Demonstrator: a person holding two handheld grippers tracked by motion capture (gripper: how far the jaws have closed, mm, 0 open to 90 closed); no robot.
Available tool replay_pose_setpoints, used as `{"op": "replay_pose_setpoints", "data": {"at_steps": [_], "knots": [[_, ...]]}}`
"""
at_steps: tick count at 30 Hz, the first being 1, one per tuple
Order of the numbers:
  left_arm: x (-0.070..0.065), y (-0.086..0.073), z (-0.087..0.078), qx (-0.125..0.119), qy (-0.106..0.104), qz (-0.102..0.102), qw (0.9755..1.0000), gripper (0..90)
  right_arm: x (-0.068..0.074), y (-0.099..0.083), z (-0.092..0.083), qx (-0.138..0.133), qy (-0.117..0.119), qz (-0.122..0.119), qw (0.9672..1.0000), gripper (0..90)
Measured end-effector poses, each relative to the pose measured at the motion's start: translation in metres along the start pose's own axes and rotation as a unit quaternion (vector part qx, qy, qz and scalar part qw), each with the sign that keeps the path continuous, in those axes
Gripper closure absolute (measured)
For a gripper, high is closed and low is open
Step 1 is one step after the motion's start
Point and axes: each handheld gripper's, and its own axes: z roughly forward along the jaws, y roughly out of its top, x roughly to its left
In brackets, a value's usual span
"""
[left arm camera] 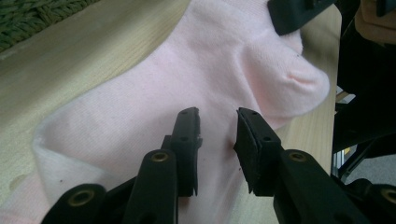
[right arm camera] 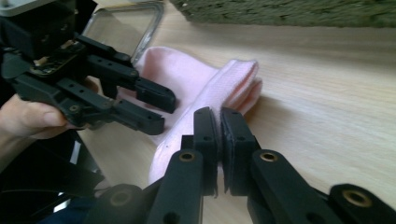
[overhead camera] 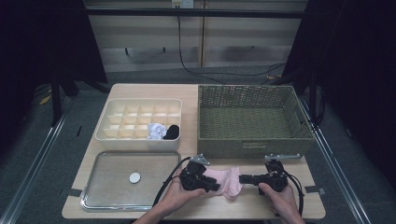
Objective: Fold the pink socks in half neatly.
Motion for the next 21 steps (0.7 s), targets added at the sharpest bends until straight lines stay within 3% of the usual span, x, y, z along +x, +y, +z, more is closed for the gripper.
{"op": "replay_pose_setpoints", "data": {"at_steps": [5,7,8,16,17,18,20,21], "knots": [[-0.002,0.000,0.000,0.000,0.004,0.000,1.0000,68.8,0.004,0.003,-0.002,-0.009,0.016,-0.002,0.9998,85.9],[-0.001,-0.001,0.000,-0.004,-0.006,-0.004,1.0000,68.8,0.006,0.005,-0.003,-0.013,0.017,-0.002,0.9998,86.1],[-0.002,0.000,0.000,-0.001,0.003,-0.002,1.0000,68.8,0.008,0.008,-0.003,-0.016,0.021,-0.005,0.9996,86.2],[-0.004,0.001,0.002,-0.002,-0.004,-0.002,1.0000,66.2,0.016,0.014,0.001,-0.014,0.035,-0.012,0.9992,86.4],[-0.005,0.001,0.003,-0.003,-0.001,-0.011,0.9999,65.3,0.018,0.015,0.002,-0.015,0.038,-0.015,0.9991,86.4],[-0.005,0.001,0.004,0.002,-0.021,-0.022,0.9995,64.3,0.021,0.017,0.003,-0.014,0.042,-0.018,0.9989,86.5],[-0.008,0.001,0.006,0.004,-0.025,-0.022,0.9994,64.4,0.023,0.018,0.003,-0.015,0.045,-0.020,0.9987,86.5],[-0.013,0.001,0.008,-0.001,-0.016,-0.001,0.9999,64.4,0.024,0.019,0.003,-0.015,0.047,-0.021,0.9986,86.5]]}}
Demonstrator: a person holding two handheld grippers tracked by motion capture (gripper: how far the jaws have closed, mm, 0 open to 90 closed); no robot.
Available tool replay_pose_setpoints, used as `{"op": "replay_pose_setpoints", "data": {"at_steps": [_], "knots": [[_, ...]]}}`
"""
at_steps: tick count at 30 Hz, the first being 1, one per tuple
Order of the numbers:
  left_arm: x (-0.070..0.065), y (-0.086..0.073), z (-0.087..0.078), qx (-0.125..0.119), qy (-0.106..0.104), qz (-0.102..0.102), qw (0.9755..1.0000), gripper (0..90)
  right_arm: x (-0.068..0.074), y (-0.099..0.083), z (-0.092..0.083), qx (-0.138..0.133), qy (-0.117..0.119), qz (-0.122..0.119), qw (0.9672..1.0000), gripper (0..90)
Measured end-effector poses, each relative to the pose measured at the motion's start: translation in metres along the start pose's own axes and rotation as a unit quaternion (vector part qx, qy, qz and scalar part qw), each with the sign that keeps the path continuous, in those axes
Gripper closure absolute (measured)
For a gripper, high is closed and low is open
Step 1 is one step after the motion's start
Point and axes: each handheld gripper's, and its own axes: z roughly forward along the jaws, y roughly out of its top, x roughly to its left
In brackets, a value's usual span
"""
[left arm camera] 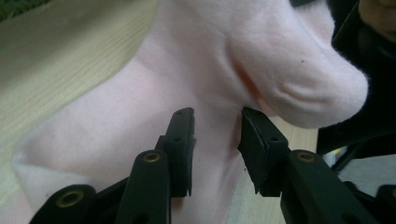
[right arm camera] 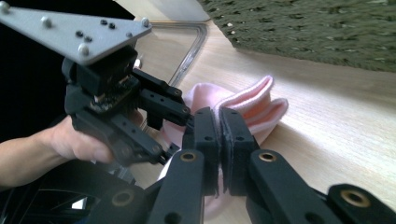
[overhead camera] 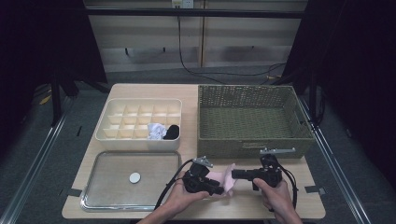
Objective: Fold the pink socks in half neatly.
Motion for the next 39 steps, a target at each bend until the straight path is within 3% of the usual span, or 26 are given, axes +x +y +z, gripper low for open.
{"op": "replay_pose_setpoints", "data": {"at_steps": [3,5,7,15,20,21,27,33,39], "knots": [[-0.003,0.001,0.001,0.005,0.011,0.003,0.9999,63.3,0.001,0.000,0.001,0.001,-0.002,-0.006,1.0000,86.6],[-0.003,0.002,-0.002,0.006,0.007,-0.001,1.0000,57.2,0.001,0.000,0.001,0.006,-0.005,-0.007,0.9999,86.6],[-0.001,0.002,-0.008,0.005,0.005,-0.003,1.0000,57.1,0.001,-0.001,0.000,0.006,-0.006,-0.007,0.9999,86.7],[0.004,0.011,-0.050,-0.049,-0.002,-0.013,0.9987,53.7,-0.004,-0.003,-0.006,0.006,-0.016,-0.002,0.9999,86.9],[0.015,0.006,-0.064,-0.052,0.026,-0.020,0.9981,48.4,-0.006,-0.002,-0.010,0.007,-0.021,-0.002,0.9998,86.9],[0.022,0.001,-0.068,-0.048,0.038,-0.030,0.9977,46.9,-0.006,-0.002,-0.012,0.006,-0.024,-0.002,0.9997,86.9],[0.040,-0.007,-0.059,-0.032,0.043,-0.054,0.9971,42.9,-0.006,-0.001,-0.014,0.007,-0.027,-0.002,0.9996,86.9],[0.042,-0.013,-0.049,-0.015,0.042,-0.060,0.9972,60.3,-0.003,0.001,-0.012,0.013,-0.028,-0.010,0.9995,86.8],[0.040,-0.012,-0.043,-0.015,0.025,-0.058,0.9979,59.2,0.005,0.007,-0.002,0.028,-0.033,-0.024,0.9988,86.8]]}}
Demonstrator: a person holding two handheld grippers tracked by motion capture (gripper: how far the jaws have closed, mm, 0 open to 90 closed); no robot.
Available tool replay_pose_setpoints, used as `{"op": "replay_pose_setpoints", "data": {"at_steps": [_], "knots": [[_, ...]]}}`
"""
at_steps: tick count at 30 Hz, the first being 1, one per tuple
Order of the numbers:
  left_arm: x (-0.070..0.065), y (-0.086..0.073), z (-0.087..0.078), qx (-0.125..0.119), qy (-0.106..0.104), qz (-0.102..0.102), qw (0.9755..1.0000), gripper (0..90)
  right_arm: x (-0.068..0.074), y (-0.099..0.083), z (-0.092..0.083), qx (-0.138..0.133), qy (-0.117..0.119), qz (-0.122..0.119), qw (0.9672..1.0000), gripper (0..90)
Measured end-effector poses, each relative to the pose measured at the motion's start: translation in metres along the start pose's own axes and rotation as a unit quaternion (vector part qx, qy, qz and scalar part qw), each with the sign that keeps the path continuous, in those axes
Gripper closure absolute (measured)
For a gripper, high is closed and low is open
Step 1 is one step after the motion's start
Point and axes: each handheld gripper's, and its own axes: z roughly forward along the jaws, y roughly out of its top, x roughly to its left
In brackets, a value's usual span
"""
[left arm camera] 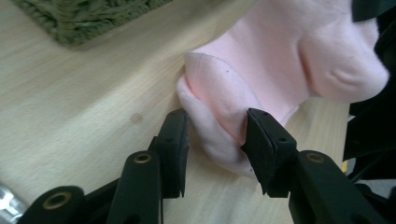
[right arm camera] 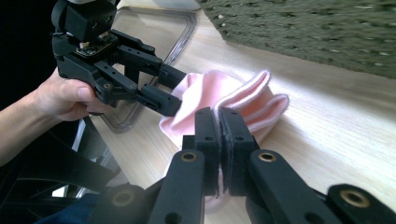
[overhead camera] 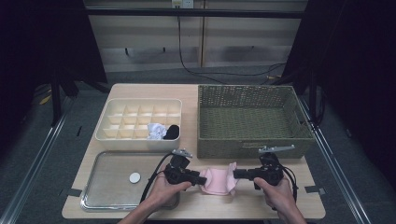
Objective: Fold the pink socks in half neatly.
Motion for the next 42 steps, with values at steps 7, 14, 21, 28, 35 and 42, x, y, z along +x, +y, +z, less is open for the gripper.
{"op": "replay_pose_setpoints", "data": {"at_steps": [7,14,21,28,35,42], "knots": [[-0.004,0.001,0.003,0.003,-0.012,-0.002,0.9999,60.3,0.006,0.008,0.016,0.018,0.006,-0.010,0.9998,86.8],[-0.008,0.001,0.008,0.007,0.000,0.010,0.9999,72.3,0.016,0.015,0.037,0.043,0.011,-0.025,0.9987,86.7],[-0.011,0.001,0.013,0.011,0.003,0.010,0.9999,74.9,0.023,0.019,0.054,0.059,0.022,-0.030,0.9976,86.7],[-0.010,0.001,0.013,0.010,-0.002,0.010,0.9999,70.1,0.024,0.018,0.067,0.062,0.025,-0.029,0.9973,86.3],[-0.006,0.000,-0.001,0.001,-0.018,0.005,0.9998,53.7,0.017,0.014,0.073,0.069,0.008,-0.021,0.9973,83.9],[-0.010,-0.001,-0.003,0.000,-0.019,0.014,0.9997,46.1,0.020,0.015,0.068,0.052,0.019,-0.016,0.9984,66.3]]}}
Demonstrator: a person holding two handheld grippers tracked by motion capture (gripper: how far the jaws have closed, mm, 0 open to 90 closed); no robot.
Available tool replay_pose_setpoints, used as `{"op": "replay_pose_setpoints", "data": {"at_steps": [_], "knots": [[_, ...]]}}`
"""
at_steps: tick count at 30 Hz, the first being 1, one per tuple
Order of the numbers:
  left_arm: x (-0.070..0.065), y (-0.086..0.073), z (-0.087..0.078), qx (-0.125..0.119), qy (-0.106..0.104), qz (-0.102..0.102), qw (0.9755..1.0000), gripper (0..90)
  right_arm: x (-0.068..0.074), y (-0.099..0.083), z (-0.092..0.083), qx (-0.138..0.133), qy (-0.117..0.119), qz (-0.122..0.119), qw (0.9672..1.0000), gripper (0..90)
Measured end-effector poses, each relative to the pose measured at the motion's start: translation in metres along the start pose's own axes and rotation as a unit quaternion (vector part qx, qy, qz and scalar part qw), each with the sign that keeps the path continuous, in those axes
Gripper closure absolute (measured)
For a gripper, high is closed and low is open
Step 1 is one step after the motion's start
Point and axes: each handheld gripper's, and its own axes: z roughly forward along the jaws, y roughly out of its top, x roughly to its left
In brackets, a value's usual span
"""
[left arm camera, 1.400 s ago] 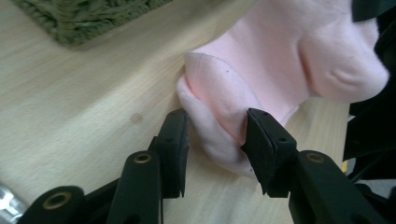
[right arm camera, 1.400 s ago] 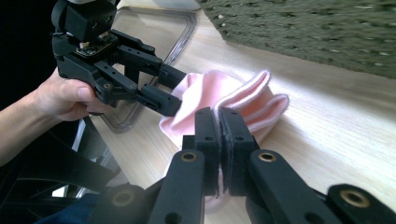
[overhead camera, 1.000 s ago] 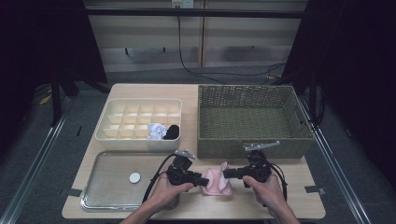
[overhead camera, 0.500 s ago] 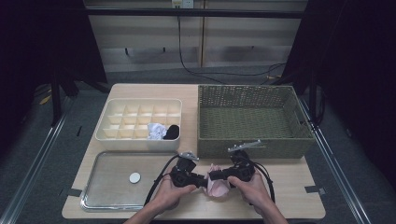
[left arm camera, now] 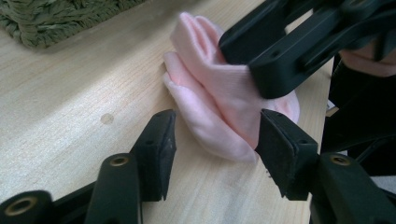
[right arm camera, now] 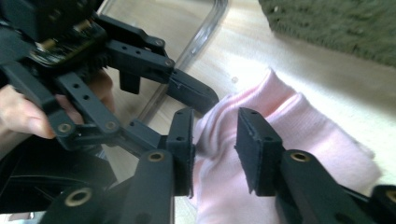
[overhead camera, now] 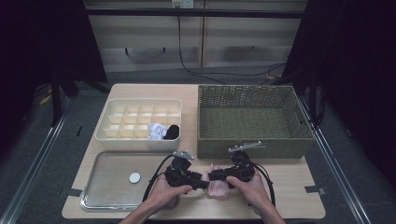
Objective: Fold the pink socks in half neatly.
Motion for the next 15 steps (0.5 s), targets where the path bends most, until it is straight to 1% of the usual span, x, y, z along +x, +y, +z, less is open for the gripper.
{"op": "replay_pose_setpoints", "data": {"at_steps": [1,2,4,5,6,7,8,9,12,13,14,15], "knots": [[0.000,0.000,0.000,-0.001,0.000,-0.001,1.0000,46.1,0.000,0.000,0.000,0.000,0.000,0.000,1.0000,66.3],[-0.001,0.000,0.000,-0.003,-0.001,-0.002,1.0000,44.1,0.000,0.001,-0.006,-0.011,-0.002,0.001,0.9999,63.3],[-0.002,0.000,-0.002,-0.002,0.000,0.000,1.0000,41.7,0.000,0.001,-0.008,-0.012,-0.004,0.001,0.9999,62.3],[-0.003,0.001,-0.003,-0.003,-0.002,0.001,1.0000,40.7,-0.001,0.001,-0.014,-0.020,-0.008,0.006,0.9998,61.9],[-0.004,0.001,-0.004,-0.008,-0.003,-0.001,1.0000,39.7,-0.002,0.002,-0.015,-0.020,-0.013,0.007,0.9997,62.0],[-0.004,0.001,-0.004,-0.008,-0.003,-0.001,1.0000,38.5,-0.002,0.002,-0.015,-0.020,-0.013,0.007,0.9997,62.0],[-0.004,0.001,-0.004,-0.008,-0.002,-0.001,1.0000,38.5,-0.003,0.002,-0.015,-0.018,-0.023,0.006,0.9995,61.6],[-0.005,0.002,-0.004,-0.009,-0.002,0.000,1.0000,36.3,-0.007,0.002,-0.012,-0.012,-0.039,0.010,0.9991,62.0],[-0.004,0.002,-0.002,-0.005,0.000,-0.001,1.0000,35.3,-0.007,0.003,-0.004,-0.007,-0.041,0.008,0.9991,60.7],[-0.004,0.002,-0.001,-0.003,0.002,-0.002,1.0000,36.0,-0.007,0.003,-0.002,-0.003,-0.045,0.006,0.9990,60.3],[-0.003,0.002,0.000,0.000,0.003,0.001,1.0000,40.5,-0.008,0.004,0.000,-0.002,-0.051,0.010,0.9986,59.4],[-0.003,0.002,0.000,0.000,0.003,0.001,1.0000,47.8,-0.008,0.004,0.000,-0.002,-0.051,0.010,0.9986,59.4]]}}
